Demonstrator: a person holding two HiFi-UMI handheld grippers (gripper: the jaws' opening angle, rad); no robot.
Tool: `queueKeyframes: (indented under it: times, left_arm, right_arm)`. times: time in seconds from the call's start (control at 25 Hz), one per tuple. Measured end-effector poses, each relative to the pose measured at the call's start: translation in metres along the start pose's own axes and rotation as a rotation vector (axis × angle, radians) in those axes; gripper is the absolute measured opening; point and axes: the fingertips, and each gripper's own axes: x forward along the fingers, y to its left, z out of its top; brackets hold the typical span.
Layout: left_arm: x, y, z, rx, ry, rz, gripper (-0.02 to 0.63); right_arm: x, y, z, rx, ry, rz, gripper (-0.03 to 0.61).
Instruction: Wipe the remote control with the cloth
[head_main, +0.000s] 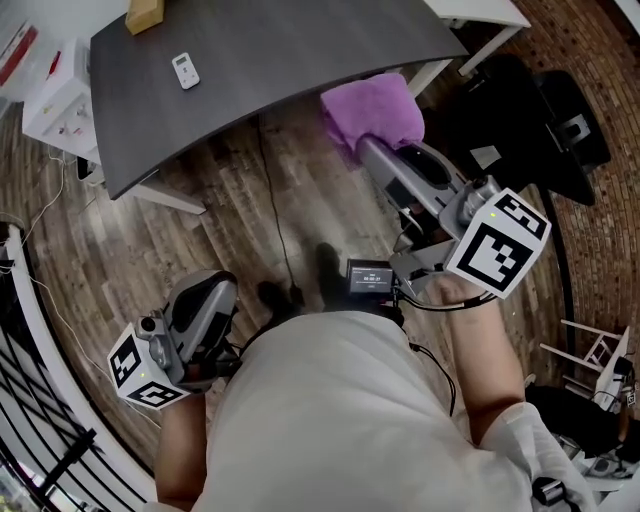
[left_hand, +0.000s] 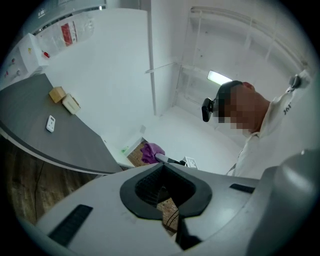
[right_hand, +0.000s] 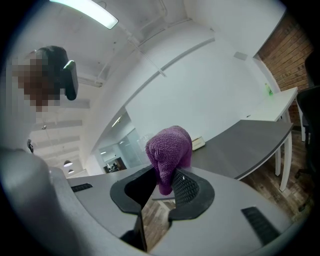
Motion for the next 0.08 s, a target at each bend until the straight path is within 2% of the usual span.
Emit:
queueKeyframes:
  times: [0.08]
  left_arm:
    - [0.0052,-0.0053,-0.0021,0.006,0.015,-0.030,0.005]
  right_arm:
    - [-0.0018,-0.0035,0.0065,0.010,-0.018,0.008,0.095]
